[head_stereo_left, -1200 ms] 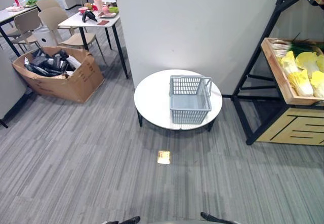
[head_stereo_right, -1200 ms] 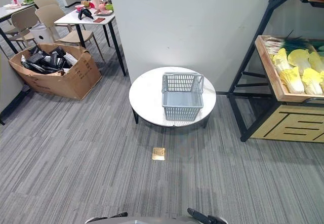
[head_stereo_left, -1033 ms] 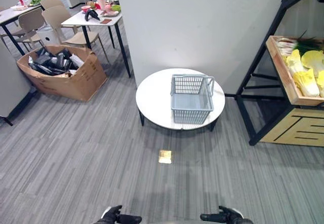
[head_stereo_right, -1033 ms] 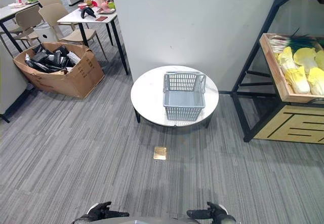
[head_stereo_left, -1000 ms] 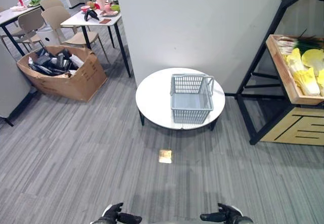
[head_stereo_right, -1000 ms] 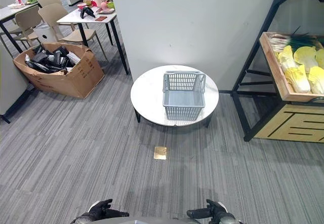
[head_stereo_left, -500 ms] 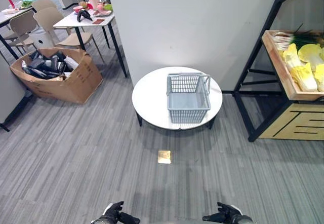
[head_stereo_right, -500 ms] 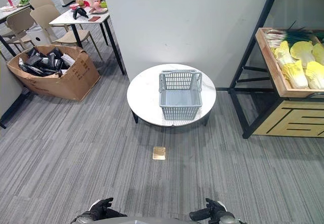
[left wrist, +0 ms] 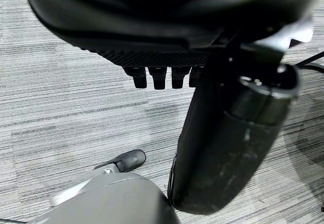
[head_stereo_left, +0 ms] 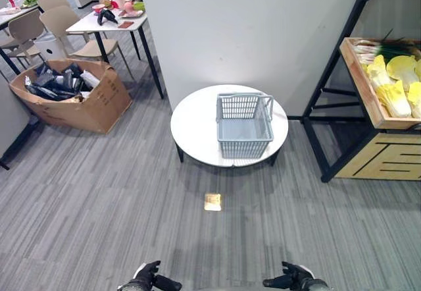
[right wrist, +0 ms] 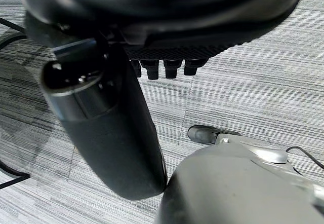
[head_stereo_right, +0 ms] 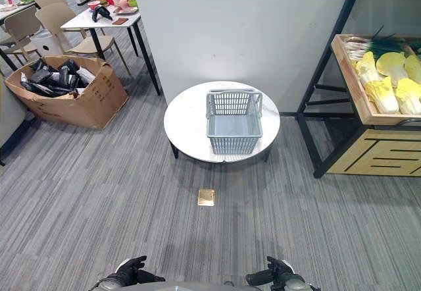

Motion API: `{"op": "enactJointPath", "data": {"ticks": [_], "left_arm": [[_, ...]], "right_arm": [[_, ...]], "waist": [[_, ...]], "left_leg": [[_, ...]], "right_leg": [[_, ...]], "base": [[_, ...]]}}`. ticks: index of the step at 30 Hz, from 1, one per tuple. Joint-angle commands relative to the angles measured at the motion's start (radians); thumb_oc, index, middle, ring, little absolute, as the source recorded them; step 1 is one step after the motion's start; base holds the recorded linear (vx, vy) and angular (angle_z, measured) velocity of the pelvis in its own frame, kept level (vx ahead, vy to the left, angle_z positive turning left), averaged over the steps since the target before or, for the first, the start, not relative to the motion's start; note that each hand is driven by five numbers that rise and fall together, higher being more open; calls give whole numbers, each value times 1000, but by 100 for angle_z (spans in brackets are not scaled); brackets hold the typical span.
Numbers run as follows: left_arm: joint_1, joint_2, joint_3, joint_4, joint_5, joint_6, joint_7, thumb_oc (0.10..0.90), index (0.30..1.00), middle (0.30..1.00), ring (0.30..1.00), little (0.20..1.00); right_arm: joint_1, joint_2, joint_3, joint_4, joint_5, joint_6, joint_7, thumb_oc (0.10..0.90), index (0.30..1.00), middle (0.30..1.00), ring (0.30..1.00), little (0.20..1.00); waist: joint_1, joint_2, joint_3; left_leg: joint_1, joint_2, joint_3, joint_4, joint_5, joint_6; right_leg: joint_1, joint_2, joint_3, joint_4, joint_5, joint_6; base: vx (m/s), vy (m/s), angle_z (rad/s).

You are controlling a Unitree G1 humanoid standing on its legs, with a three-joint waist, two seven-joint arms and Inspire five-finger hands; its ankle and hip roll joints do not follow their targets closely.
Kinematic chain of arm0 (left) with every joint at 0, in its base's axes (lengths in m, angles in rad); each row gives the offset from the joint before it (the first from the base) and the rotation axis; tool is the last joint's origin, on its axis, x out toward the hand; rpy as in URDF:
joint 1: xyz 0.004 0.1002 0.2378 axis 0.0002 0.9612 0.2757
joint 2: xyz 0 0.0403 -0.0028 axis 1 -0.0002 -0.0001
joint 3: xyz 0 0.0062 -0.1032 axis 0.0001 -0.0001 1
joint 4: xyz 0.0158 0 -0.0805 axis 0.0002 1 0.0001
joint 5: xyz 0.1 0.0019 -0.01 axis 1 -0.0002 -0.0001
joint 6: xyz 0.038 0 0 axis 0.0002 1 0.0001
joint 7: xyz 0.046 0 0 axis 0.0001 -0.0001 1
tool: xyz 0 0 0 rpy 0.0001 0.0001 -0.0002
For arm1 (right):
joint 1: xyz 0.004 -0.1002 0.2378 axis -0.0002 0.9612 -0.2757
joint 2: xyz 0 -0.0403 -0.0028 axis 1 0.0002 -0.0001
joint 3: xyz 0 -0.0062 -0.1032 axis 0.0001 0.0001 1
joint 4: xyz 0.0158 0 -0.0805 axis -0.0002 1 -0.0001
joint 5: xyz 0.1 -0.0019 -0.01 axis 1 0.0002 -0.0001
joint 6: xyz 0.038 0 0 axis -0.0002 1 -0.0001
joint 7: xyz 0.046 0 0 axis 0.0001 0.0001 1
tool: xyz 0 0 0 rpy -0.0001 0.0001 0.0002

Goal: Get the vegetables into the basket

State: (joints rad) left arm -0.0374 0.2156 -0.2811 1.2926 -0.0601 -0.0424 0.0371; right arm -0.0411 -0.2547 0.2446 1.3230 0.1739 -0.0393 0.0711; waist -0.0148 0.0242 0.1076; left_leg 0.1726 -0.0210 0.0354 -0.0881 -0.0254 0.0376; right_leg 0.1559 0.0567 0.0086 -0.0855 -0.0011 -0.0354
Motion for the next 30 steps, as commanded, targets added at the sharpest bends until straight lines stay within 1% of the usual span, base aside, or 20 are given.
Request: {"op": "enactJointPath", "data": {"ticks": [1,6,8,12,14,15,17,18,19,20,21,22,23,24,25,26,27,28,29,30], "left_arm": [[-19,15,9,55,4,10,-4,900,1000,1000,1000,1000],[-24,18,12,51,0,10,-3,900,1000,1000,1000,1000],[-30,23,15,48,-5,11,-5,900,1000,1000,1000,1000],[-32,28,16,45,-6,12,-6,900,1000,1000,1000,1000],[-35,34,19,42,-7,13,-9,900,1000,1000,1000,1000],[-35,34,19,42,-7,13,-9,900,1000,1000,1000,1000],[-36,39,24,38,-8,13,-11,900,1000,1000,1000,1000],[-35,47,33,37,-8,15,-12,900,1000,1000,1000,1000],[-35,47,33,37,-8,15,-12,900,1000,1000,1000,1000],[-33,50,43,31,-21,16,-13,900,1000,1000,1000,1000],[-33,52,42,30,-21,16,-13,900,1000,1000,1000,1000],[-34,54,44,31,-23,17,-15,900,1000,1000,1000,1000],[-34,54,44,31,-23,17,-15,900,1000,1000,1000,1000],[-30,56,45,32,-23,17,-18,900,1000,1000,1000,1000],[-31,57,45,31,-24,14,-18,900,1000,1000,1000,1000],[-30,57,45,31,-24,15,-19,900,1000,1000,1000,1000],[-34,50,40,34,-20,12,-18,900,1000,1000,1000,1000],[-34,50,40,34,-20,12,-18,900,1000,1000,1000,1000],[-35,49,39,33,-18,11,-18,900,1000,1000,1000,1000],[-43,48,36,33,-14,8,-17,900,1000,1000,1000,1000]], "right_arm": [[-15,-9,57,50,5,14,10,900,1000,1000,1000,1000],[-21,-9,59,50,6,14,13,900,1000,1000,1000,1000],[-29,-12,57,49,7,16,15,900,1000,1000,1000,1000],[-32,-13,56,50,7,20,16,900,1000,1000,1000,1000],[-37,-13,50,45,17,18,16,900,1000,1000,1000,1000],[-37,-13,50,45,17,18,16,900,1000,1000,1000,1000],[-38,-12,45,40,18,18,14,900,1000,1000,1000,1000],[-37,-10,38,29,25,17,14,900,1000,1000,1000,1000],[-37,-10,38,29,25,17,14,900,1000,1000,1000,1000],[-32,-14,28,24,34,15,13,900,1000,1000,1000,1000],[-29,-14,26,20,35,13,13,900,1000,1000,1000,1000],[-25,-13,18,14,41,13,11,900,1000,1000,1000,1000],[-25,-13,18,14,41,13,11,900,1000,1000,1000,1000],[-16,-15,12,7,44,12,12,900,1000,1000,1000,1000],[-14,-18,14,12,40,13,14,900,1000,1000,1000,1000],[-15,-20,14,13,38,13,15,900,1000,1000,1000,1000],[-14,-23,16,16,36,11,12,900,1000,1000,1000,1000],[-14,-24,16,16,36,11,12,900,1000,1000,1000,1000],[-14,-24,17,16,34,12,11,900,1000,1000,1000,1000],[-15,-25,16,18,35,11,9,900,1000,1000,1000,1000]], "waist": [[13,-37,10],[18,-37,14],[22,-37,20],[24,-38,24],[26,-39,35],[26,-39,35],[28,-43,48],[30,-50,65],[30,-50,65],[35,-52,76],[34,-53,77],[38,-53,82],[38,-53,82],[38,-46,81],[39,-38,79],[40,-36,80],[42,-35,80],[42,-33,80],[42,-34,79],[45,-38,79]], "left_leg": [[5,-68,-51,1,-59,16],[5,-68,-47,1,-58,24],[-2,-71,-45,1,-58,34],[-5,-73,-43,1,-61,43],[-8,-78,-40,12,-70,55],[-9,-78,-40,13,-71,55],[-14,-81,-29,29,-84,64],[-13,-88,-18,41,-92,72],[-14,-89,-18,41,-92,72],[-4,-93,-8,42,-102,80],[-1,-94,-9,41,-103,79],[14,-93,0,41,-109,80],[14,-93,0,41,-109,80],[32,-87,11,33,-104,78],[32,-76,13,31,-94,68],[29,-75,9,34,-92,65],[17,-73,11,40,-86,56],[17,-71,10,41,-87,56],[15,-72,10,42,-88,52],[9,-77,15,49,-91,46]], "right_leg": [[-4,-4,38,48,-56,92],[-20,-3,44,81,-63,95],[-48,-4,47,127,-74,103],[-67,-7,48,163,-83,109],[-104,-8,53,244,-95,119],[-105,-8,53,245,-96,119],[-151,-16,33,346,-102,131],[-214,-39,-2,483,-77,148],[-215,-39,-2,485,-78,148],[-243,-69,-47,563,-59,154],[-258,-75,-56,588,-57,153],[-272,-92,-85,604,-51,150],[-272,-92,-85,604,-51,150],[-288,-92,-100,573,-34,143],[-285,-60,-93,465,-39,138],[-278,-52,-87,415,-31,140],[-275,-24,-43,246,-4,147],[-268,-21,-44,233,4,147],[-276,-9,-9,181,25,152],[-288,6,49,118,57,160]], "base": [[11,48,-2],[26,57,-5],[30,107,-7],[35,95,-8],[55,149,-9],[39,124,-13],[26,122,-16],[28,131,-23],[63,157,-26],[58,84,-10],[98,129,-6],[56,64,-1],[118,108,2],[122,63,11],[144,63,11],[121,-19,-1],[82,-19,-9],[92,-27,-12],[74,-19,-9],[114,-24,-6]]}}
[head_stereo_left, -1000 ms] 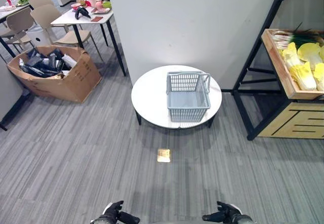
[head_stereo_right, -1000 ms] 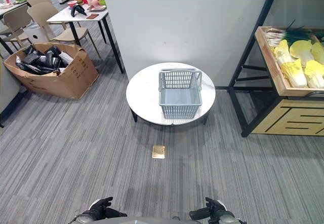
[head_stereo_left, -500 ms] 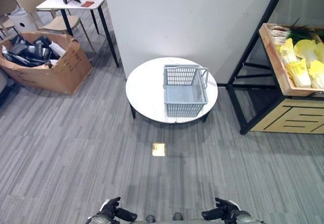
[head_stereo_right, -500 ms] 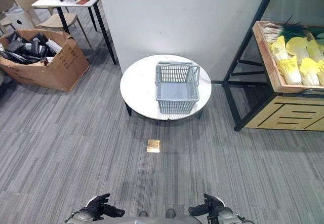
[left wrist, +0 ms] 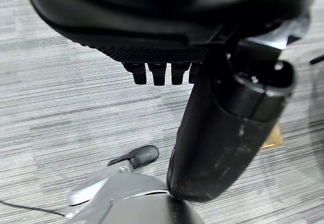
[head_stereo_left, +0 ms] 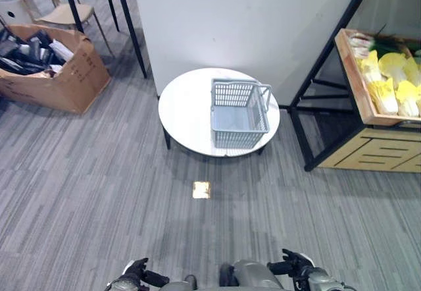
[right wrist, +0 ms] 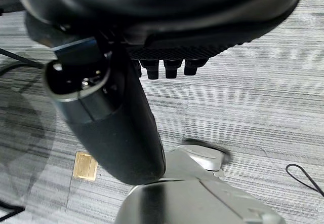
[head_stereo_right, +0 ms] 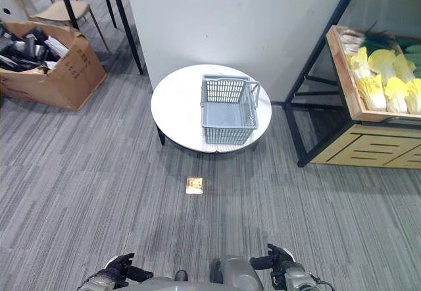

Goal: Get the vegetables into the basket

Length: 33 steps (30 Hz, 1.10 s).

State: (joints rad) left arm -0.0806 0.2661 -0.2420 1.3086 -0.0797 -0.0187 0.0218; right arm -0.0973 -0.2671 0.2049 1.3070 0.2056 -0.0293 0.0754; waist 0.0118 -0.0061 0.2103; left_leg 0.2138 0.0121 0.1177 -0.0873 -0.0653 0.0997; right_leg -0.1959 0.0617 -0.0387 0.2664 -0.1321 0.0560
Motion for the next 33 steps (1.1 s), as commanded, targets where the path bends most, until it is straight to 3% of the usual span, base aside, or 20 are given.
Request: {"op": "enactJointPath", "data": {"ticks": [1,2,5,9,11,13,14,16,17,19,20,21,22,23,25,27,28,32,33], "left_arm": [[-1,-3,-3,17,6,-17,-1,900,1000,1000,1000,1000],[-1,-6,-2,19,8,-21,-3,900,1000,1000,1000,1000],[5,-11,0,24,5,-20,-6,900,1000,1000,1000,1000],[15,-19,6,39,4,-14,-8,900,1000,1000,1000,1000],[20,-22,9,43,-1,-10,-8,900,1000,1000,1000,1000],[20,-26,10,41,-13,-8,-6,900,1000,1000,1000,1000],[20,-26,10,41,-13,-8,-6,900,1000,1000,1000,1000],[7,-20,6,29,-29,-9,-3,900,1000,1000,1000,1000],[3,-19,5,23,-34,-9,2,900,1000,1000,1000,1000],[1,-16,4,18,-37,-6,4,900,1000,1000,1000,1000],[-4,-13,9,8,-55,-10,15,900,1000,1000,1000,1000],[-3,-13,7,6,-54,-12,15,900,1000,1000,1000,1000],[-3,-12,7,6,-54,-12,15,900,1000,1000,1000,1000],[10,-18,11,10,-49,-12,31,900,1000,1000,1000,1000],[18,-22,11,13,-50,-15,39,900,1000,1000,1000,1000],[20,-22,16,16,-55,-16,40,900,1000,1000,1000,1000],[32,-21,14,22,-53,-19,42,900,1000,1000,1000,1000],[47,-19,15,30,-34,-14,45,900,1000,1000,1000,1000],[60,-11,22,30,-21,-12,51,900,1000,1000,1000,1000]], "right_arm": [[42,-12,56,34,3,1,5,900,1000,1000,1000,1000],[51,-9,55,38,-1,3,9,900,1000,1000,1000,1000],[60,-9,52,48,-8,5,11,900,1000,1000,1000,1000],[66,-22,53,49,-15,4,14,900,1000,1000,1000,1000],[63,-30,55,45,-13,3,13,900,1000,1000,1000,1000],[56,-45,58,25,0,-1,12,900,1000,1000,1000,1000],[56,-45,58,25,0,-1,12,900,1000,1000,1000,1000],[45,-53,66,4,17,-4,10,900,1000,1000,1000,1000],[41,-57,68,-5,24,-5,7,900,1000,1000,1000,1000],[38,-58,71,-14,25,-5,7,900,1000,1000,1000,1000],[31,-63,72,-26,38,-6,-4,900,1000,1000,1000,1000],[29,-63,75,-24,37,-7,-9,900,1000,1000,1000,1000],[29,-62,75,-24,37,-7,-9,900,1000,1000,1000,1000],[30,-66,76,-32,8,-13,-30,900,1000,1000,1000,1000],[28,-67,86,-43,-7,-19,-38,900,1000,1000,1000,1000],[20,-69,90,-46,-13,-19,-40,900,1000,1000,1000,1000],[14,-68,102,-69,-25,-27,-49,900,1000,1000,1000,1000],[11,-69,98,-128,-16,-34,-56,900,1000,1000,1000,1000],[6,-88,109,-235,-34,-41,-66,900,1000,1000,1000,1000]], "waist": [[17,-8,-23],[18,-10,-25],[15,-8,-32],[7,1,-64],[3,8,-71],[-7,14,-72],[-7,14,-72],[-18,3,-54],[-21,1,-42],[-17,-2,-35],[-25,-36,-22],[-27,-49,-22],[-28,-53,-23],[-30,-66,-31],[-30,-61,-33],[-25,-59,-32],[-23,-54,-43],[-21,-44,-54],[-19,-42,-56]], "left_leg": [[-31,-112,-68,52,-52,-18],[-22,-116,-72,58,-57,-26],[7,-117,-85,60,-63,-36],[38,-99,-107,89,-77,-52],[35,-86,-118,150,-60,-78],[-5,-67,-121,317,20,-142],[-6,-67,-121,317,19,-142],[-119,-26,-85,556,112,-194],[-164,-9,-66,655,134,-201],[-182,3,-43,691,130,-193],[-229,48,42,643,79,-146],[-240,43,49,565,43,-139],[-238,39,50,558,48,-136],[-207,-1,18,287,17,-129],[-200,-22,-30,156,58,-133],[-188,-30,-55,146,64,-132],[-153,-34,-78,86,63,-130],[-90,-29,-59,9,76,-128],[-77,-28,-59,0,73,-123]], "right_leg": [[62,5,127,-268,204,76],[56,5,167,-332,233,86],[68,2,130,-342,241,86],[107,16,107,-330,234,56],[117,30,93,-295,201,34],[158,37,58,-262,148,0],[158,37,58,-262,148,0],[223,33,17,-259,109,-33],[233,38,10,-254,103,-44],[241,43,6,-245,89,-52],[265,13,-13,-237,80,-60],[274,-2,-24,-245,79,-56],[275,-6,-24,-247,81,-55],[294,-30,-42,-270,87,-36],[300,-29,-35,-283,88,-35],[307,-26,-20,-284,85,-35],[322,-17,3,-301,81,-37],[341,-9,17,-321,77,-38],[343,-7,24,-325,78,-37]], "base": [[215,-54,0],[178,-43,5],[358,-133,20],[345,-166,34],[383,-214,14],[426,-245,28],[255,-172,42],[272,-275,37],[202,-266,59],[143,-193,37],[136,-231,-16],[134,-229,7],[113,-65,24],[118,-7,27],[107,22,12],[110,48,-3],[191,85,-42],[152,83,-44],[62,60,-3]]}}
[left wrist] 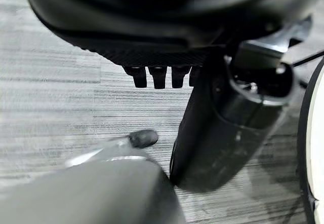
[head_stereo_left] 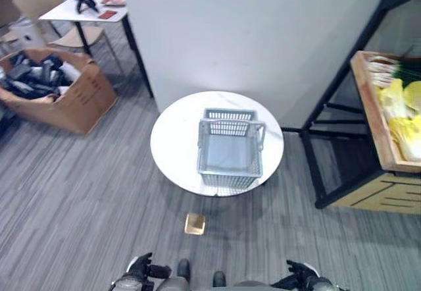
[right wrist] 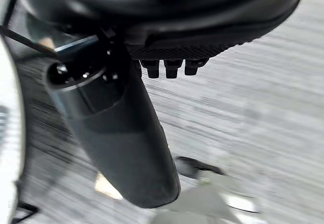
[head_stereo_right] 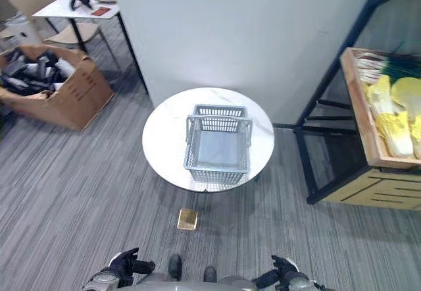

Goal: Get the vegetables into the basket

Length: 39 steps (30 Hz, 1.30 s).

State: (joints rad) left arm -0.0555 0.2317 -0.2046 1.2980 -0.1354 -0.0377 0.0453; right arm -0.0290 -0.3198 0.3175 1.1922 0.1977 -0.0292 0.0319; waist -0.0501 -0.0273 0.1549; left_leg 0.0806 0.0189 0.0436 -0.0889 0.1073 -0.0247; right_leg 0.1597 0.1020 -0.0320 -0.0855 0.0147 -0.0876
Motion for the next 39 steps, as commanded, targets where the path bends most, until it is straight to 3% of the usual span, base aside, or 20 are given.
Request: {"op": "enactJointPath", "data": {"ticks": [1,2,4,13,19,22,28,30,34,39], "left_arm": [[35,24,-16,41,35,7,28,900,1000,1000,1000,1000],[35,24,-16,41,35,7,28,900,1000,1000,1000,1000],[60,33,5,30,51,9,31,900,1000,1000,1000,1000],[74,43,29,42,50,24,26,900,1000,1000,1000,1000],[70,44,31,43,23,30,33,900,1000,1000,1000,1000],[69,40,23,48,13,32,33,900,1000,1000,1000,1000],[49,58,3,55,-28,26,39,900,1000,1000,1000,1000],[49,60,5,57,-35,25,39,900,1000,1000,1000,1000],[30,76,-1,67,-76,21,46,900,1000,1000,1000,1000],[-7,85,-28,54,-123,13,53,900,1000,1000,1000,1000]], "right_arm": [[-62,-35,-4,-121,-26,-41,-22,900,1000,1000,1000,1000],[-62,-35,-4,-121,-26,-41,-22,900,1000,1000,1000,1000],[-91,-119,-29,-363,-56,-57,-46,900,1000,1000,1000,1000],[-333,-318,-44,-676,-129,-79,-95,900,1000,1000,1000,1000],[-538,-394,-3,-800,-123,-88,-127,900,1000,1000,1000,1000],[-633,-407,38,-785,-101,-89,-128,900,1000,1000,1000,1000],[-909,-453,216,-663,-106,-78,-108,900,1000,1000,1000,1000],[-933,-454,230,-640,-105,-74,-105,900,1000,1000,1000,1000],[-1067,-397,312,-442,-107,-53,-100,900,1000,1000,1000,1000],[-1168,-314,355,-233,-111,-31,-104,900,1000,1000,1000,1000]], "waist": [[43,-21,0],[43,-21,0],[45,-21,1],[66,-34,-2],[86,-53,5],[96,-66,9],[126,-105,33],[127,-109,32],[157,-134,47],[176,-145,72]], "left_leg": [[56,-35,15,2,-100,1],[56,-35,15,2,-100,1],[76,-38,31,2,-113,12],[91,-41,44,2,-142,24],[83,-42,45,2,-148,30],[67,-42,43,2,-145,31],[2,-41,23,2,-132,28],[-1,-41,18,2,-132,29],[-36,-43,-14,2,-125,30],[-81,-46,-47,2,-113,30]], "right_leg": [[-12,-47,18,27,-69,107],[-12,-47,18,27,-69,107],[0,-54,27,20,-70,115],[9,-60,47,7,-68,128],[-1,-63,51,10,-71,130],[-14,-64,49,4,-63,132],[-69,-65,31,0,-47,138],[-70,-65,29,-2,-46,138],[-96,-66,14,-2,-38,139],[-134,-66,-4,-2,-29,139]], "base": [[62,59,-2],[41,48,-11],[126,146,-5],[55,73,-11],[55,37,-2],[26,14,1],[24,24,6],[48,37,14],[33,49,21],[6,31,20]]}}
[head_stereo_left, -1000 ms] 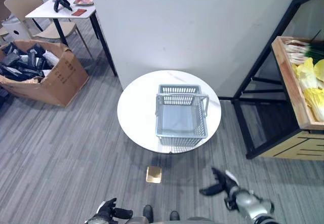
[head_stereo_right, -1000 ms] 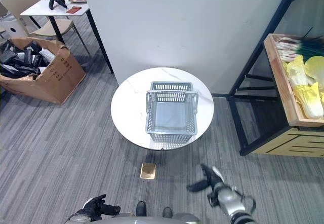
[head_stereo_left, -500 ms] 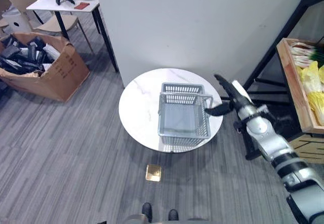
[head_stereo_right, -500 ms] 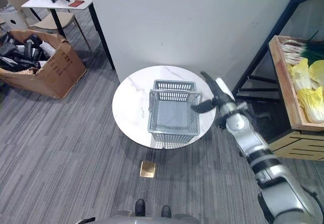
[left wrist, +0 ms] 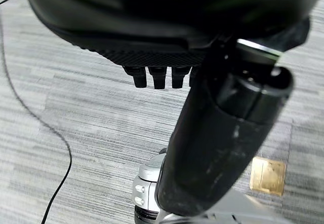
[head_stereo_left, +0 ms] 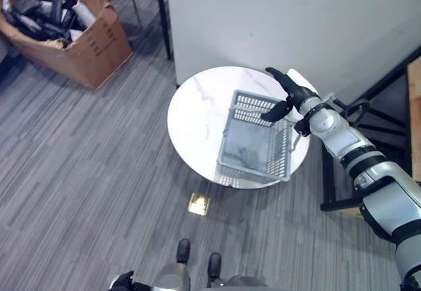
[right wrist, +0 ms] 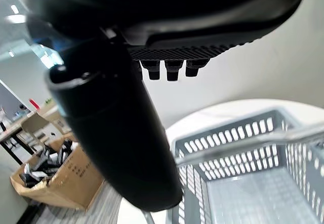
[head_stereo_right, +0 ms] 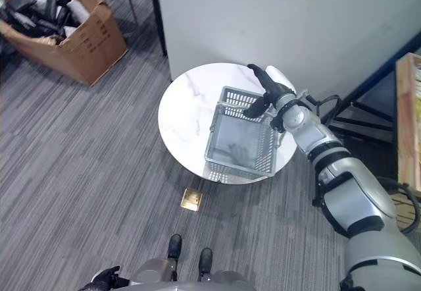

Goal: Get the vegetables into the basket

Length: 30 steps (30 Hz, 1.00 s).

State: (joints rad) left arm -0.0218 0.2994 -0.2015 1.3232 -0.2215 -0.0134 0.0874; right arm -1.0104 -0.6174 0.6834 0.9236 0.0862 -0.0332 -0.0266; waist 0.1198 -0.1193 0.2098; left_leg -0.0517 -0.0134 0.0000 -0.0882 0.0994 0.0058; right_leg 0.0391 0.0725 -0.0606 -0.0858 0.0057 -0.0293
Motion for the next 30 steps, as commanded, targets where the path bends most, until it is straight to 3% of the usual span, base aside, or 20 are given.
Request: {"op": "enactJointPath", "data": {"ticks": [1,6,11,12,27,30], "left_arm": [[-46,19,-35,29,-43,-13,12,900,1000,1000,1000,1000],[-62,18,-53,19,-71,-19,21,900,1000,1000,1000,1000],[-68,17,-65,20,-86,-20,23,900,1000,1000,1000,1000],[-75,15,-72,23,-83,-19,20,900,1000,1000,1000,1000],[-93,-14,-103,7,-88,-24,23,900,1000,1000,1000,1000],[-88,-11,-92,8,-72,-23,19,900,1000,1000,1000,1000]], "right_arm": [[-192,-9,-16,70,11,-24,-47,900,1000,1000,1000,1000],[-214,41,-43,227,53,-10,-49,900,1000,1000,1000,1000],[-241,67,2,317,-38,3,-42,900,1000,1000,1000,1000],[-249,64,15,339,-78,4,-47,400,300,300,300,300],[-213,74,-25,371,-90,10,-70,400,300,300,300,300],[-208,47,30,293,-167,5,-58,400,300,300,300,300]], "waist": [[9,-53,21],[18,-44,31],[23,-29,41],[23,-24,45],[11,6,39],[3,2,29]], "left_leg": [[45,-14,-8,1,-103,-1],[13,-19,-30,1,-93,-3],[-11,-25,-49,1,-85,-7],[-20,-26,-54,1,-83,-8],[-15,-35,-56,1,-89,-7],[1,-35,-45,1,-96,-6]], "right_leg": [[-19,-37,22,-1,-18,80],[-48,-40,10,-1,-8,82],[-64,-44,-5,-2,-5,84],[-73,-46,-8,-2,-4,84],[-70,-57,-15,-2,-3,90],[-59,-59,-10,-2,-2,92]], "base": [[0,16,18],[4,32,21],[5,35,13],[-6,19,9],[-7,18,3],[-31,29,-1]]}}
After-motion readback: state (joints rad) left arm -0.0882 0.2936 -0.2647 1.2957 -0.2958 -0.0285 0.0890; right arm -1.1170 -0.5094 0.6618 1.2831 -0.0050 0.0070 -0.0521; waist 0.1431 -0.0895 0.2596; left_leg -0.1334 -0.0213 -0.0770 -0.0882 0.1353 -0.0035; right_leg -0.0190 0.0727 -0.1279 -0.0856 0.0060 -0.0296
